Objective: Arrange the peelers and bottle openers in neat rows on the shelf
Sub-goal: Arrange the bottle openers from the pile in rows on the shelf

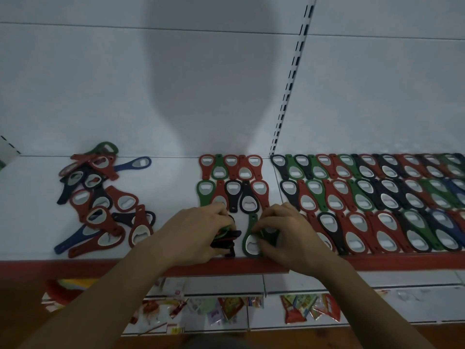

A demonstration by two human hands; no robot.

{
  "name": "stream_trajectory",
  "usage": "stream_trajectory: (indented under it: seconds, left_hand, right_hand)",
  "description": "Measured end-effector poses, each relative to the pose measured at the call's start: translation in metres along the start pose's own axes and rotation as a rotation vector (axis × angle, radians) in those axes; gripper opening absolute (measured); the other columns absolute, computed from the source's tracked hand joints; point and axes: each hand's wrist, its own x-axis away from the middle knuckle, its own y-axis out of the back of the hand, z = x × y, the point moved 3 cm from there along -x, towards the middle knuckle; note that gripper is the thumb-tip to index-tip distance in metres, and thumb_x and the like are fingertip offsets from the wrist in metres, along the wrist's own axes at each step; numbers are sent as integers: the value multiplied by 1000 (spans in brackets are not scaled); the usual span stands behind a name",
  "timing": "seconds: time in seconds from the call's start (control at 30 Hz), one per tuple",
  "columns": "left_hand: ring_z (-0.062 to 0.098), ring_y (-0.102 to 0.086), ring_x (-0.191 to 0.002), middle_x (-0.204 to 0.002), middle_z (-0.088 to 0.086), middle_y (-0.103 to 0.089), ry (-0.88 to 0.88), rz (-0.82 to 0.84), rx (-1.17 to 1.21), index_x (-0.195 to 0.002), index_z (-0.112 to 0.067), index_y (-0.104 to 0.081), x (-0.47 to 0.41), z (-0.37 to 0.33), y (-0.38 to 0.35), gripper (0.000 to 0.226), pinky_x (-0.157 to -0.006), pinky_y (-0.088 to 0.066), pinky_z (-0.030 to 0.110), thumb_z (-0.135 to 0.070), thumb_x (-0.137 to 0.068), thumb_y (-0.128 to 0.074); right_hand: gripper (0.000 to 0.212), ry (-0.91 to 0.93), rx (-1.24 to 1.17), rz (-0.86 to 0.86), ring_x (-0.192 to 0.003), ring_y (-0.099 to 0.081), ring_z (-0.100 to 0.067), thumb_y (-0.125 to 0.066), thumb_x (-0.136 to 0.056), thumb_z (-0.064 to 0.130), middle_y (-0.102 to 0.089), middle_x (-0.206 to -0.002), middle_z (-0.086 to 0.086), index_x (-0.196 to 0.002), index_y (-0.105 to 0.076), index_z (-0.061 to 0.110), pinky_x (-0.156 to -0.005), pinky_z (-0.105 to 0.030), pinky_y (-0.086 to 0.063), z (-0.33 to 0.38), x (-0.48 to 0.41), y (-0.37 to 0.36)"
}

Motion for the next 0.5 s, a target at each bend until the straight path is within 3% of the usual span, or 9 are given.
stream_trajectory:
  seconds: [0.3, 0.5]
  left_hand:
    - [5, -60, -108, -126, -20, -59, -43, -59, 23, -119, -40, -59, -6, -7, -3, 42, -86, -57, 30, -56, -82, -74]
    - [4, -59, -110, -127, -21, -58, -31, -76, 39, -122, -41, -56, -11, -11, -7, 46, -87, -57, 30, -56, -83, -74]
  right_hand:
    - [26, 8, -29, -8, -102, -49, -8, -65, -85, 43, -63, -109, 19, -104, -76, 31, -85, -27, -47, -3, 1, -3]
    - [24, 5, -28, 29, -104, -50, -6, -68, -86, 41, -64, -113, 19, -106, -76, 32, -87, -24, -46, -4, 1, -2]
